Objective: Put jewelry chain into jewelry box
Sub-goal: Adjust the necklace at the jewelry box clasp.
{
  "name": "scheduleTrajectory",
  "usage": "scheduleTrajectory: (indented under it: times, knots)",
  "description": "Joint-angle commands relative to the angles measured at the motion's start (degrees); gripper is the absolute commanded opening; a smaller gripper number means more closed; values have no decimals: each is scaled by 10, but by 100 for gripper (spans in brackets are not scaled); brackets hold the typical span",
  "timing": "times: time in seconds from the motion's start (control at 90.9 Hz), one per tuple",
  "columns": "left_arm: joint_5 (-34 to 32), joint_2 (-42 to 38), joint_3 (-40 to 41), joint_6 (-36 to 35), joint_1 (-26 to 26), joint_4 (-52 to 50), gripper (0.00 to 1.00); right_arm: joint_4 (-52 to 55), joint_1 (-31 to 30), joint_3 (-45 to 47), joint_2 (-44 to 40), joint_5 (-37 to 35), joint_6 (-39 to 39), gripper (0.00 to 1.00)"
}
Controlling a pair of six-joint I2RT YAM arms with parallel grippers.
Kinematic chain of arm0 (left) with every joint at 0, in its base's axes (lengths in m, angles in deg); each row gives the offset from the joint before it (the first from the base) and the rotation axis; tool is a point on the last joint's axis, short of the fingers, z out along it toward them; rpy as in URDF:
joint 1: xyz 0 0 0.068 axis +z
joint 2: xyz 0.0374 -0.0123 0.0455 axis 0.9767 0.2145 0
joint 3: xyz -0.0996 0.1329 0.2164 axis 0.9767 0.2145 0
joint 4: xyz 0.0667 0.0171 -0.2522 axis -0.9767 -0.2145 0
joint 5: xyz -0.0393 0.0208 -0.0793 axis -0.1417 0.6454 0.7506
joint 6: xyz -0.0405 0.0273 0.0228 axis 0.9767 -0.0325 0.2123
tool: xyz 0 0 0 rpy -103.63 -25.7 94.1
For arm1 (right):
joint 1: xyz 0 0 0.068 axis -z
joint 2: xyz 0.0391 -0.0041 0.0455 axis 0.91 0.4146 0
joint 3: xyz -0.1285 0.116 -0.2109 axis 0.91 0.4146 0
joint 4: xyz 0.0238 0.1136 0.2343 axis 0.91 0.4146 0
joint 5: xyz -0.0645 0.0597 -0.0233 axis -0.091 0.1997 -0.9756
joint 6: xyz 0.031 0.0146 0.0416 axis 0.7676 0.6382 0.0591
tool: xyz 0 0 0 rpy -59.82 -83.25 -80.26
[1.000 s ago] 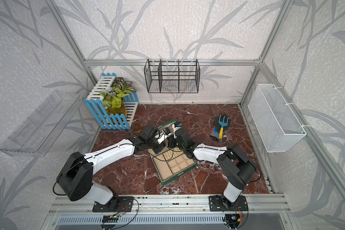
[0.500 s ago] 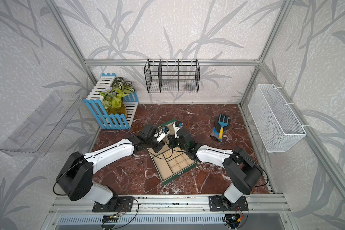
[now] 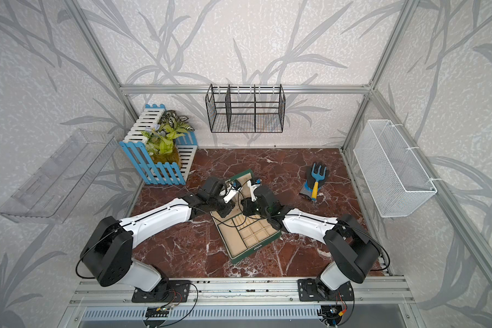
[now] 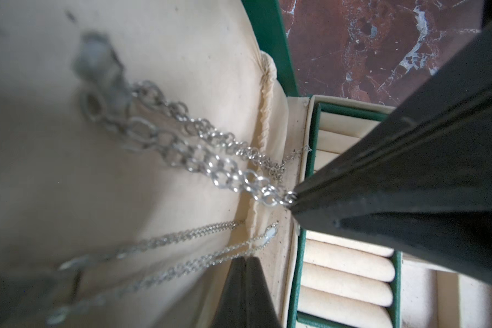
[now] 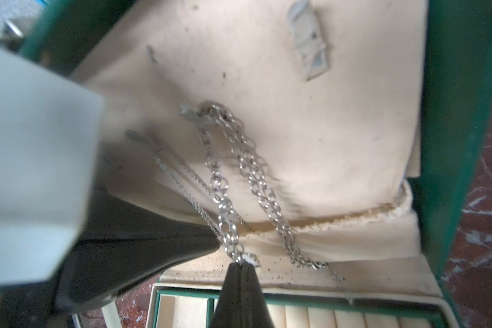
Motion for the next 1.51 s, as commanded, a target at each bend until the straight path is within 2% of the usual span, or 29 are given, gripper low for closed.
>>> scheduleTrajectory:
  times: [0.0,0.484,0.66,0.726,0.913,1.496]
  knots:
    - [1,-4,3,6,2,14,0,12,-3,3,1,12,-4,0]
    - [2,-4,2,5,3,13,0,13,-4,-13,31,21,-10,0]
    - [3,-3,2,4,3,12,0,29,-3,-2,-9,4,-24,29]
    - [3,-4,2,4,2,12,0,44,-3,6,-31,-20,-36,33]
    - [3,-3,2,4,3,11,0,88,3,3,-46,-74,-74,30]
    - [2,-2,2,3,2,10,0,44,10,-51,60,-76,-111,31]
